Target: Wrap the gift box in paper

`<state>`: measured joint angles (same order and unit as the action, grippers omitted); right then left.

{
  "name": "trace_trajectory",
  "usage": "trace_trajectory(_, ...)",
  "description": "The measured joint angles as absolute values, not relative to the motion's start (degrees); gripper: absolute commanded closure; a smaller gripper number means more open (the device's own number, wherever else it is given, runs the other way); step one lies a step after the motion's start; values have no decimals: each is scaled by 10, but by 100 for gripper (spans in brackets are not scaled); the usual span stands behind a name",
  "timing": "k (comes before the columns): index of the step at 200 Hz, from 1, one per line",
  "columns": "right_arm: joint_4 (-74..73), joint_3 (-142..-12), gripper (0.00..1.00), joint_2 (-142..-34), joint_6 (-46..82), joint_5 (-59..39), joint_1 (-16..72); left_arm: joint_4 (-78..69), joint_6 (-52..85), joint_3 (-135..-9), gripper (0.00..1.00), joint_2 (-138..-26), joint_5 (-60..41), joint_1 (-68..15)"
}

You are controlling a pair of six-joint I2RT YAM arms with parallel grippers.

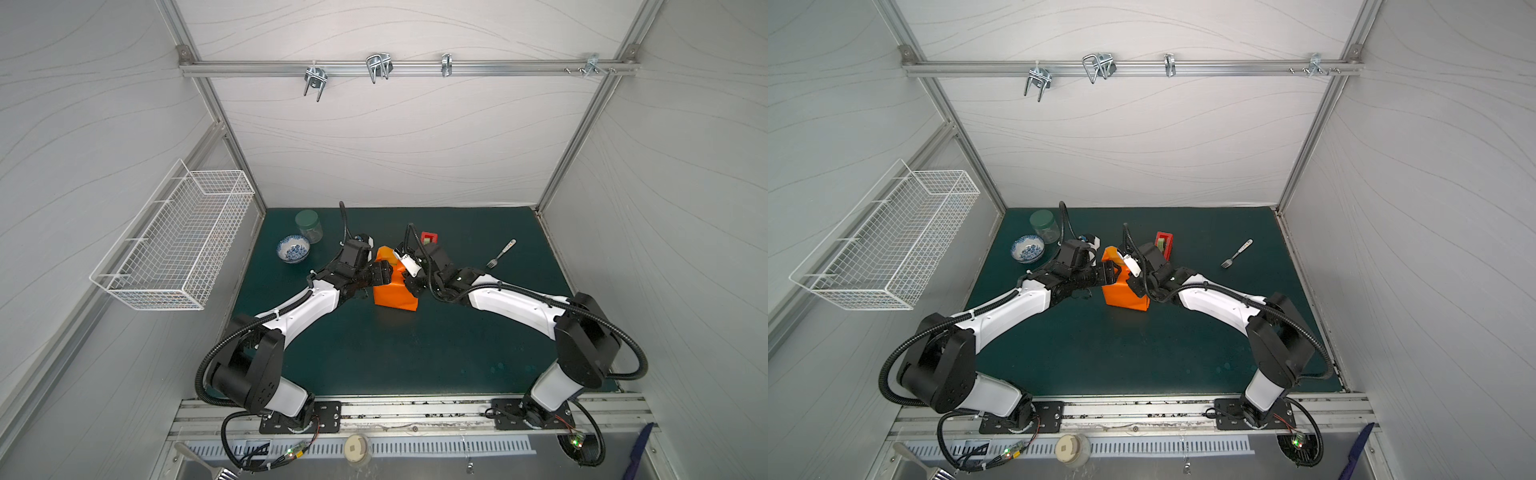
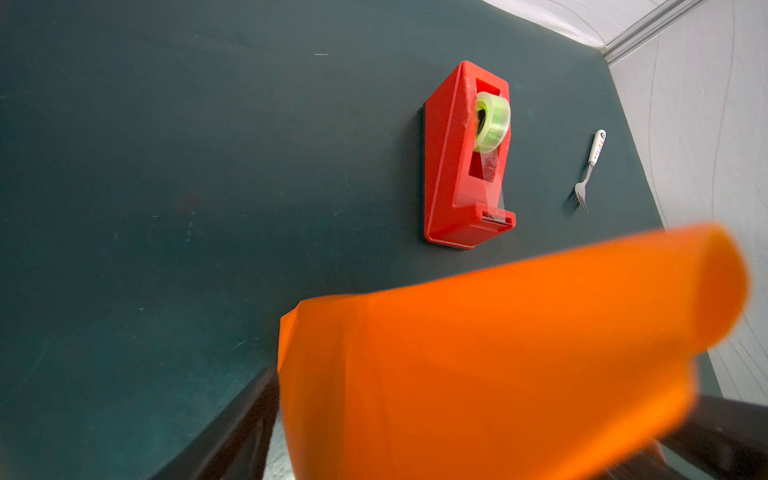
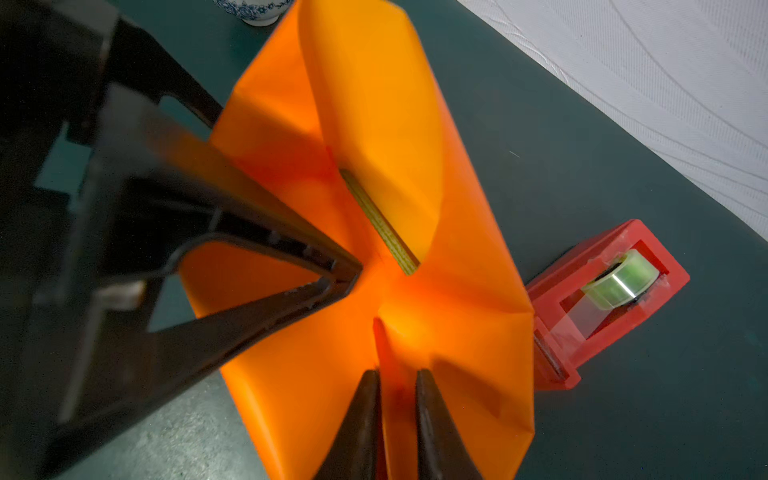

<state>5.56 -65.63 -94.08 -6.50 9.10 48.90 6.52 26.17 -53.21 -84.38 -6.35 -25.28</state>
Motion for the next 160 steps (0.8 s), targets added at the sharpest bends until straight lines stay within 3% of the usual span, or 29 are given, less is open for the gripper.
trace_trajectory(107, 24, -675, 85, -973, -4, 128, 489, 63, 262, -532, 22, -849, -73, -253)
trace_trajectory(160, 17, -675, 80, -976, 23, 114, 477, 61, 262, -532, 22, -849, -73, -253)
